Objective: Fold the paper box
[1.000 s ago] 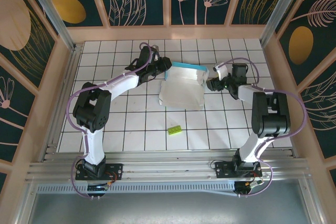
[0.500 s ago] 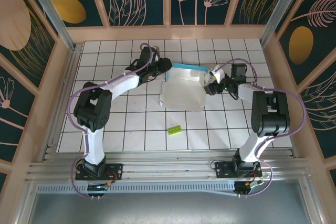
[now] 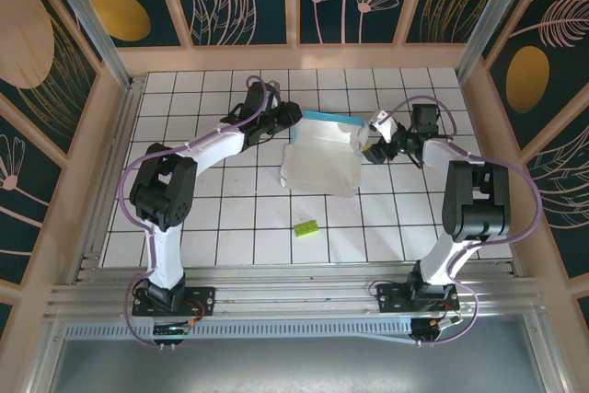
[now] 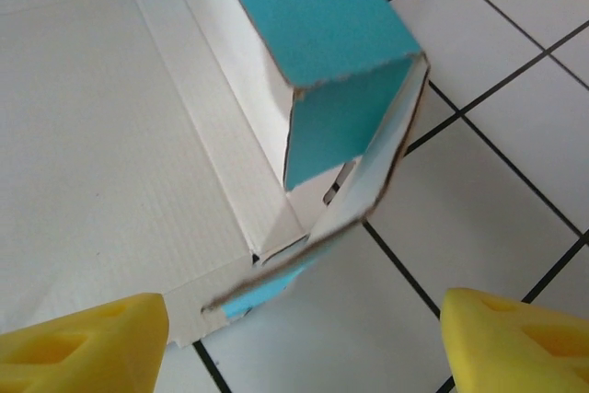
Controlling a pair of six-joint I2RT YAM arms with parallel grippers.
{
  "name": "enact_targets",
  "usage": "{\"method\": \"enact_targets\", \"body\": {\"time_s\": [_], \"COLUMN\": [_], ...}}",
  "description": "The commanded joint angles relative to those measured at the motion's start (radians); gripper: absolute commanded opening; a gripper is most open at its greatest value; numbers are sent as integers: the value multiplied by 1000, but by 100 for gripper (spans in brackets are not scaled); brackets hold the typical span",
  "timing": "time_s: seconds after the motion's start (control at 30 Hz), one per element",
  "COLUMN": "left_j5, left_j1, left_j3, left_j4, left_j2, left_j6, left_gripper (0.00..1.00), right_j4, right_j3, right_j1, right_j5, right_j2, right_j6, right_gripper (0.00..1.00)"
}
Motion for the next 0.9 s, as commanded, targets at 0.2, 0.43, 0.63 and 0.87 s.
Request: {"method": "enact_targets", "body": {"time_s": [0.2,0.43,0.63,0.87], "left_j5": [14,20,19,17], "left_j1": [4,5,4,4], "left_j3": [28,31,30,29], "left_j4": [7,12,7,6], "left_j2": [11,16,15,12], "left_j6": [20,15,14,16], "left_gripper": [33,32,32,32], "right_j4": [-248,-88,-69,-61], "right_j3": [143,117,135,134], "right_j1": [-47,-20,9,30], "right_j5": [-17,104,78,70], "right_j2": [74,72,97,108], "right_j6": [-163,-118,-107,-96], "right_gripper": [74,68,66,64]}}
